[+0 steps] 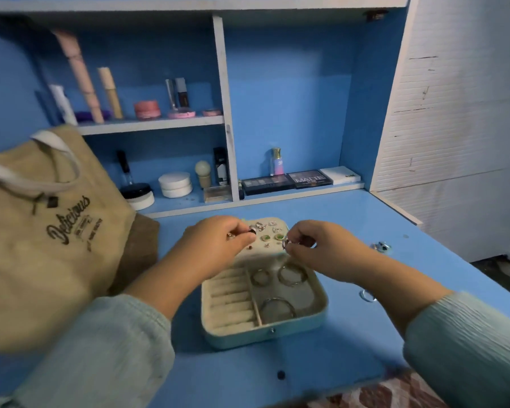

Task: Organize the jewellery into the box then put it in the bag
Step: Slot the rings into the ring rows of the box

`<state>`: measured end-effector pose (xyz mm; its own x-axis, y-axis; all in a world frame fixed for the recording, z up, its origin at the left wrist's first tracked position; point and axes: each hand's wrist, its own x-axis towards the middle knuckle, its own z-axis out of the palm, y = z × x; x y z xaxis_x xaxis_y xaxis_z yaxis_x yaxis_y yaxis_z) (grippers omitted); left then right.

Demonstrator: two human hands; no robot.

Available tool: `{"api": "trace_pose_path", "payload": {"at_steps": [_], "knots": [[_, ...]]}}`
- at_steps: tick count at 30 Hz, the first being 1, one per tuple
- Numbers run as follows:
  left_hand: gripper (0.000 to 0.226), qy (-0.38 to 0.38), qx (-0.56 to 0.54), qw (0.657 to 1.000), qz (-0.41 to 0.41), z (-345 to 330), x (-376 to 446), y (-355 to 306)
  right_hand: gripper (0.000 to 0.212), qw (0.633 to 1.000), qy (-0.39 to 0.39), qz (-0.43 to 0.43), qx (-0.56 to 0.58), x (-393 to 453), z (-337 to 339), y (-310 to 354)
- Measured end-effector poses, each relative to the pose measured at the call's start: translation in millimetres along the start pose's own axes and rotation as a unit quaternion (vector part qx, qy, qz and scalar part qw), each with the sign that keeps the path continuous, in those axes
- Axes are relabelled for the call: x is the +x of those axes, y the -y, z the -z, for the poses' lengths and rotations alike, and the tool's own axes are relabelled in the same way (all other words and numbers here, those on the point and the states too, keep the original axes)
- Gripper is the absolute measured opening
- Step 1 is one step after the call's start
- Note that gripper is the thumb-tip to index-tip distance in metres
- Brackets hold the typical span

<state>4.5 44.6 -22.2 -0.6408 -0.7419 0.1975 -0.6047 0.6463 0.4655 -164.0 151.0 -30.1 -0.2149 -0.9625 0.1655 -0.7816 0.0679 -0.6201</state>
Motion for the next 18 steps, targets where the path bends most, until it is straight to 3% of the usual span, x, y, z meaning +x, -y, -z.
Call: {"api": "trace_pose_path", "payload": {"at_steps": [5, 11, 18], "knots": [[0.015, -0.022, -0.056, 0.998, 0.011, 5, -18, 35, 0.018, 0.999, 0.032, 0.034, 0.023, 20, -24, 19], [0.015, -0.038, -0.171, 0.984, 0.034, -2, -25, 55, 0.004, 0.994, 0.081, 0.063, 0.047, 40, -36, 29], [0.017, -0.029, -0.091, 0.995, -0.025, -5, -31, 57, 0.008, 0.992, 0.069, 0.091, 0.048, 47, -43, 24]]}}
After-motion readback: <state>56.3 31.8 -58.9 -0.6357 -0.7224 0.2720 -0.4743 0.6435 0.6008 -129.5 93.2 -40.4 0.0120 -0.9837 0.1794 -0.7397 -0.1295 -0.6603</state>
